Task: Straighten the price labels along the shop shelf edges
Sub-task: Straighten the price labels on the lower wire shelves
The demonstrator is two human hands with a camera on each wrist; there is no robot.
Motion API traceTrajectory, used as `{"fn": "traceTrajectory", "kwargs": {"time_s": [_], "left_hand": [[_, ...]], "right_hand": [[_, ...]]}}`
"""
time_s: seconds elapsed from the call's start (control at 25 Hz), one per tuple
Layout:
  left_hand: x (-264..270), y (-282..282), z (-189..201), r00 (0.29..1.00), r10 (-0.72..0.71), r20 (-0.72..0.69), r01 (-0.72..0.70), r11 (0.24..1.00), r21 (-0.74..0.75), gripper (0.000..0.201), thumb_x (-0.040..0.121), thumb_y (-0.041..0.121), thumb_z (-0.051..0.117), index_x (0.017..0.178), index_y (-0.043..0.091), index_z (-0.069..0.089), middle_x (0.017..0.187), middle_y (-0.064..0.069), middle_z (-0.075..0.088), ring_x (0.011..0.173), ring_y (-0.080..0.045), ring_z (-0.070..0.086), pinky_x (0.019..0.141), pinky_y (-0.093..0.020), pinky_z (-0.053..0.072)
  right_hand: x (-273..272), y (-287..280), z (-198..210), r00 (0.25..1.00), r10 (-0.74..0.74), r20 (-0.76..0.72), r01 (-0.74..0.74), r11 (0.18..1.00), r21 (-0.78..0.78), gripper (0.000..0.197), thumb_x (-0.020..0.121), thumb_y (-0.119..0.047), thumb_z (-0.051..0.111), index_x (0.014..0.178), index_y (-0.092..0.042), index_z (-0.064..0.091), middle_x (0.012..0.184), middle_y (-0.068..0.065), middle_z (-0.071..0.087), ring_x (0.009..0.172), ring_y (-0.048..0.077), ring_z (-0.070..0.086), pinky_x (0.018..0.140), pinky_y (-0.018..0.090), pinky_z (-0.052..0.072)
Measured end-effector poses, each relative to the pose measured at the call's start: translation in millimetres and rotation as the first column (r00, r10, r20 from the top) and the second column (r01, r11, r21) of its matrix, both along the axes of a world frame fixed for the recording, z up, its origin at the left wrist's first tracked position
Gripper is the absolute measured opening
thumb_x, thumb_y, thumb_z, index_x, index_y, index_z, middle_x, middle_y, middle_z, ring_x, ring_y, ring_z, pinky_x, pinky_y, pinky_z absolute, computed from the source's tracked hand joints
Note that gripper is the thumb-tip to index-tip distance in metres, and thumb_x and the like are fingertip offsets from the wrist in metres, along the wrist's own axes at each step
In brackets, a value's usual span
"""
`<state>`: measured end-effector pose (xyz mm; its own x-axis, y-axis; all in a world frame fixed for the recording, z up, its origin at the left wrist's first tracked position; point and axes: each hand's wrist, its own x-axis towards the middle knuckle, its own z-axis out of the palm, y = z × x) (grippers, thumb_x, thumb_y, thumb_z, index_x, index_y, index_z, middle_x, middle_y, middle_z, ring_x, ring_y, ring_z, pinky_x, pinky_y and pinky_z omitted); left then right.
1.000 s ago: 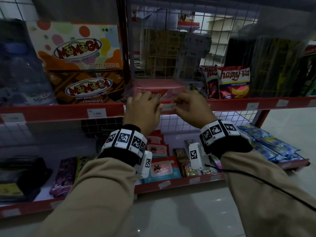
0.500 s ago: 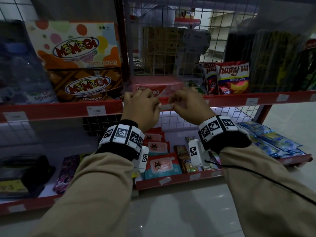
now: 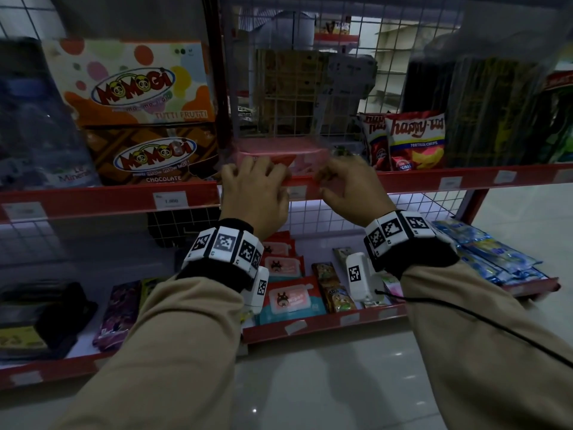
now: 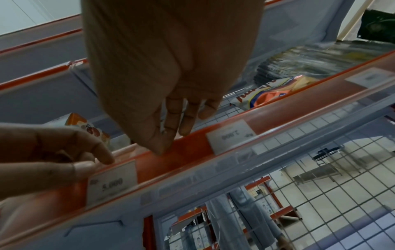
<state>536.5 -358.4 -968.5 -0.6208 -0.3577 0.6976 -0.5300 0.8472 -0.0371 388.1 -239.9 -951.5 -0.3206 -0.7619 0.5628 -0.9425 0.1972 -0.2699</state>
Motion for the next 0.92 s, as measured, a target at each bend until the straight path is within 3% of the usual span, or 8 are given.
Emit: {"fn": "traceTrajectory", "kwargs": {"time_s": [0.16, 0.28, 0.48, 0.64, 0.8, 0.92], "left_hand": [[-20, 18, -4, 0.999, -0.025, 0.041, 0.025, 1.000, -0.005, 0.035, 0.086, 0.043, 0.049, 0.115, 0.025, 0.057, 0.115, 0.000, 0.049, 0.109, -0.024, 0.042, 0.092, -0.042, 0.027], [-38, 35, -8, 0.997, -0.050, 0.064, 0.049, 0.999, 0.012, 0.041, 0.087, 0.046, 0.048, 0.122, 0.025, 0.055, 0.119, -0.001, 0.047, 0.113, -0.025, 0.040, 0.098, -0.043, 0.028], [-59, 56, -11, 0.999, 0.032, 0.018, -0.033, 0.998, 0.058, 0.042, 0.086, 0.045, 0.051, 0.125, 0.029, 0.053, 0.120, -0.005, 0.047, 0.116, -0.030, 0.038, 0.095, -0.047, 0.026], [-68, 61, -13, 0.999, 0.006, -0.033, -0.004, 0.998, 0.064, 0.034, 0.086, 0.038, 0.053, 0.116, 0.022, 0.058, 0.116, -0.004, 0.050, 0.113, -0.029, 0.041, 0.097, -0.042, 0.027], [-72, 62, -16, 0.999, -0.010, -0.040, 0.013, 0.997, 0.079, 0.031, 0.085, 0.033, 0.055, 0.112, 0.017, 0.056, 0.113, -0.006, 0.049, 0.107, -0.027, 0.042, 0.089, -0.038, 0.032], [-74, 64, -18, 0.999, -0.013, -0.039, 0.016, 0.996, 0.092, 0.031, 0.086, 0.035, 0.055, 0.111, 0.017, 0.056, 0.113, -0.007, 0.049, 0.107, -0.028, 0.041, 0.088, -0.039, 0.032]], "right_hand": [[-18, 14, -5, 0.988, -0.144, -0.063, 0.142, 0.989, -0.043, 0.021, 0.080, -0.022, 0.062, 0.101, -0.022, 0.062, 0.103, -0.003, 0.065, 0.100, 0.028, 0.050, 0.088, 0.042, 0.039], [-33, 25, -9, 0.976, -0.199, -0.094, 0.191, 0.978, -0.082, 0.020, 0.079, -0.018, 0.062, 0.099, -0.016, 0.061, 0.099, 0.004, 0.065, 0.097, 0.031, 0.050, 0.084, 0.041, 0.040], [-50, 32, -14, 0.984, -0.143, -0.103, 0.132, 0.985, -0.108, 0.024, 0.078, -0.005, 0.063, 0.101, -0.009, 0.063, 0.099, 0.009, 0.062, 0.097, 0.031, 0.050, 0.073, 0.029, 0.034], [-53, 32, -14, 0.980, -0.112, -0.162, 0.099, 0.991, -0.089, 0.022, 0.081, -0.009, 0.061, 0.102, -0.009, 0.065, 0.100, 0.010, 0.061, 0.096, 0.030, 0.048, 0.073, 0.032, 0.037], [-55, 31, -14, 0.980, -0.102, -0.173, 0.107, 0.994, 0.016, 0.025, 0.082, -0.018, 0.062, 0.106, -0.011, 0.063, 0.106, 0.011, 0.054, 0.103, 0.028, 0.042, 0.077, 0.035, 0.040], [-57, 30, -11, 0.994, -0.072, -0.079, 0.072, 0.997, -0.004, 0.020, 0.083, -0.018, 0.063, 0.101, -0.011, 0.063, 0.105, 0.012, 0.051, 0.102, 0.027, 0.043, 0.080, 0.031, 0.037]]}}
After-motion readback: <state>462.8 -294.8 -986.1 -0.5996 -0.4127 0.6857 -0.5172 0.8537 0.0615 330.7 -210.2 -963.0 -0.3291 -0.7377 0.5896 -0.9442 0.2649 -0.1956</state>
